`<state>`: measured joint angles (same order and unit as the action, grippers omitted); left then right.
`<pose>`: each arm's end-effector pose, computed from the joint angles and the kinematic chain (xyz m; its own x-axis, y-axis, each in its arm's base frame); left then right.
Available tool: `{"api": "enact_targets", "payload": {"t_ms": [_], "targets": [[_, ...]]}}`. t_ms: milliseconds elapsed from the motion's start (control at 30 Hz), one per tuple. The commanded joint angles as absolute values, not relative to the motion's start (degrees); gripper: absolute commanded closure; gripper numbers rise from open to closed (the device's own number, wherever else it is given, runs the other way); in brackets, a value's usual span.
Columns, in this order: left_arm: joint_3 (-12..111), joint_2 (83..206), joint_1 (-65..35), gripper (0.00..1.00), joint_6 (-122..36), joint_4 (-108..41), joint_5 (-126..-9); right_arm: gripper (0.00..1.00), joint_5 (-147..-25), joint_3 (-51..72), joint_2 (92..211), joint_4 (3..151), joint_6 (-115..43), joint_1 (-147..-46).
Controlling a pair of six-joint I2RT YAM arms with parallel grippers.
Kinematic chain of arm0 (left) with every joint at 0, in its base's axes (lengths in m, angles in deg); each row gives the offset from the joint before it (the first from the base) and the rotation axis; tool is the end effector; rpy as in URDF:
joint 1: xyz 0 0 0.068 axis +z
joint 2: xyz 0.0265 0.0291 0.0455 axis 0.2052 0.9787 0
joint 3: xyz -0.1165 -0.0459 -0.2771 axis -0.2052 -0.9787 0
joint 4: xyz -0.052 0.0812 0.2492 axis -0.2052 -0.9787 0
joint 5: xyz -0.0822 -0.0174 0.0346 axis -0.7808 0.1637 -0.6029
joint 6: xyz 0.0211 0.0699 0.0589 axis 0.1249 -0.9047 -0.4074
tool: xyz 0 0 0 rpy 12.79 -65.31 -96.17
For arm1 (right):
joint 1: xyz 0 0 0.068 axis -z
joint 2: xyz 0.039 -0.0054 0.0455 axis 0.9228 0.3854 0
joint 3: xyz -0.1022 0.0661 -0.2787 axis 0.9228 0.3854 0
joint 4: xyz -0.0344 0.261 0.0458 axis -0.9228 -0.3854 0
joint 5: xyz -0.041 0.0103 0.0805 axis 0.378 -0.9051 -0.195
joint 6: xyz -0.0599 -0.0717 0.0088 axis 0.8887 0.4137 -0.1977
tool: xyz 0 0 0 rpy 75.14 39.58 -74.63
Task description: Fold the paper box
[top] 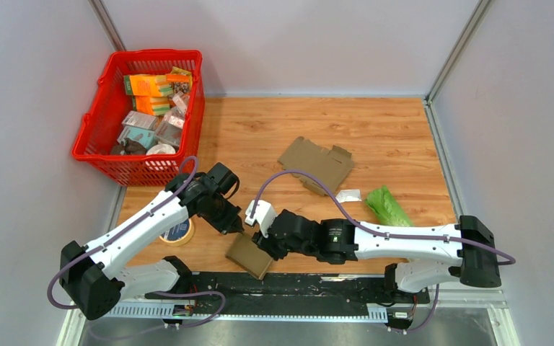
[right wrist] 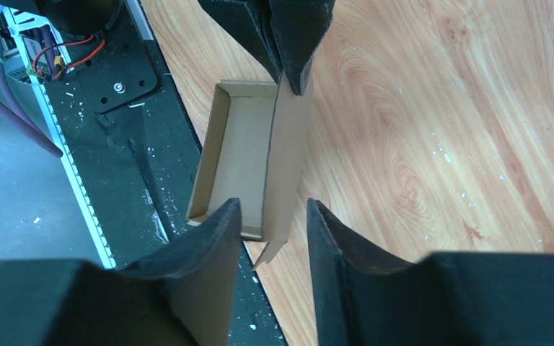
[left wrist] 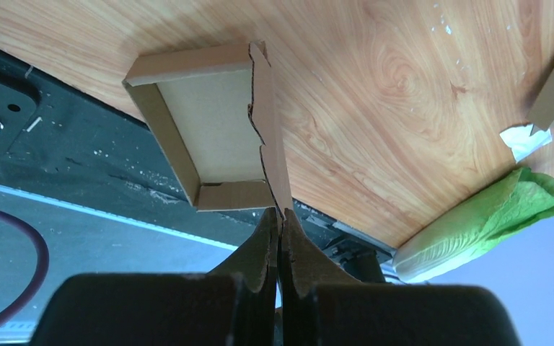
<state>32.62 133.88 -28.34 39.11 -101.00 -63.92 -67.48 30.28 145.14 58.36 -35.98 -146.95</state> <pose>0.1413 -0.1283 0.2455 -0.6111 -0.7860 0.0939 -0.7786 0.5754 -0.2503 0.0740 0.3151 0.2768 -0.2239 -0.5664 -0.7931 -0.9189 0.3939 -0.0218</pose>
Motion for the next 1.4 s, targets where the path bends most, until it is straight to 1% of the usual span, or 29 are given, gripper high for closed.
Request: {"api": "enact_targets", "payload": {"t_ms": [0, 67, 133, 233, 267, 333, 367, 400, 433, 533, 567, 633, 667, 700, 733, 767, 833, 867, 900, 933, 967, 1000, 1033, 1067, 1167, 1333, 1367], "targets": [[35.8, 133.7, -28.3, 1.0, 37.7, -106.2, -61.5, 0.62, -64.7, 29.4, 146.1, 56.8, -36.5, -147.0], [36.2, 133.7, -28.2, 1.0, 37.6, -107.0, -60.6, 0.63, -64.0, 29.5, 146.0, 55.2, -36.8, -147.1], [36.5, 133.6, -28.2, 1.0, 37.7, -107.4, -60.5, 0.67, -63.3, 30.1, 145.4, 54.7, -36.7, -147.1], [36.6, 133.7, -28.2, 1.0, 37.9, -107.5, -61.0, 0.78, -62.7, 30.9, 144.6, 54.5, -36.1, -147.1], [36.7, 133.7, -28.3, 1.0, 37.8, -107.2, -61.1, 0.83, -62.7, 30.9, 144.6, 54.4, -35.9, -147.1], [36.8, 133.9, -28.3, 1.0, 37.9, -107.1, -61.1, 0.88, -61.9, 31.1, 144.5, 54.4, -35.5, -147.1], [36.7, 133.9, -28.3, 1.0, 37.9, -106.5, -61.1, 0.95, -61.7, 31.2, 144.5, 54.4, -35.4, -147.1], [36.7, 133.9, -28.3, 1.0, 37.8, -106.1, -61.0, 1.0, -61.1, 31.3, 144.4, 54.4, -35.2, -147.1], [36.7, 133.9, -28.2, 1.0, 37.7, -105.9, -60.9, 1.0, -60.8, 31.5, 144.4, 54.3, -34.8, -147.1], [36.6, 133.2, -28.3, 0.82, 36.9, -105.5, -59.8, 1.0, -59.0, 33.1, 143.2, 55.3, -33.7, -147.1], [36.8, 133.0, -28.3, 0.7, 36.1, -105.7, -59.6, 1.0, -58.9, 33.8, 142.8, 55.8, -33.1, -147.1], [37.6, 131.9, -28.3, 0.61, 35.4, -106.8, -56.3, 1.0, -58.8, 35.9, 141.3, 57.3, -31.4, -147.1], [38.4, 131.4, -28.2, 0.5, 34.5, -107.9, -53.5, 1.0, -58.8, 36.6, 140.7, 57.9, -30.9, -147.1], [38.5, 129.8, -28.3, 0.44, 33.8, -108.3, -52.0, 1.0, -58.6, 37.3, 139.8, 58.5, -30.6, -147.0], [38.4, 128.7, -28.2, 0.43, 33.5, -108.3, -50.8, 1.0, -58.5, 37.9, 139.4, 59.3, -30.5, -147.0], [37.5, 127.4, -28.3, 0.25, 31.5, -106.5, -48.7, 1.0, -58.7, 38.4, 139.2, 59.5, -30.1, -146.9], [36.1, 123.0, -28.3, 0.25, 27.3, -102.8, -46.2, 1.0, -58.2, 38.9, 138.8, 59.8, -30.2, -146.5], [33.5, 121.2, -28.3, 0.25, 20.1, -96.8, -45.1, 1.0, -57.9, 39.3, 138.7, 60.1, -30.3, -146.3], [31.4, 116.7, -28.3, 0.25, 14.3, -91.6, -45.7, 1.0, -57.6, 40.0, 138.2, 60.4, -29.9, -146.1], [28.4, 113.9, -28.4, 0.24, 7.4, -84.8, -47.2, 1.0, -57.2, 40.4, 137.5, 61.5, -29.6, -145.8], [20.8, 111.3, -28.2, 0.24, -4.1, -71.8, -52.8, 1.0, -57.4, 41.0, 136.8, 62.1, -29.3, -145.6], [16.7, 106.6, -28.3, 0.24, -7.4, -66.3, -55.1, 1.0, -57.2, 42.0, 136.1, 63.1, -27.1, -145.5], [13.0, 104.8, -28.3, 0.24, -12.8, -61.2, -57.3, 1.0, -57.5, 42.7, 135.4, 65.0, -26.0, -144.9], [7.1, 103.7, -28.3, 0.25, -15.1, -52.5, -62.7, 1.0, -58.2, 43.3, 133.5, 66.1, -24.9, -144.6], [2.6, 103.9, -28.3, 0.28, -20.7, -46.9, -65.8, 1.0, -61.5, 44.9, 130.1, 69.1, -21.6, -142.6], [1.9, 106.5, -28.4, 0.28, -31.8, -41.3, -68.2, 1.0, -71.9, 44.1, 128.1, 68.1, -19.0, -134.7], [1.5, 106.4, -28.3, 0.34, -33.6, -39.1, -68.3, 1.0, -74.6, 43.9, 128.3, 67.8, -18.7, -133.9]]}}
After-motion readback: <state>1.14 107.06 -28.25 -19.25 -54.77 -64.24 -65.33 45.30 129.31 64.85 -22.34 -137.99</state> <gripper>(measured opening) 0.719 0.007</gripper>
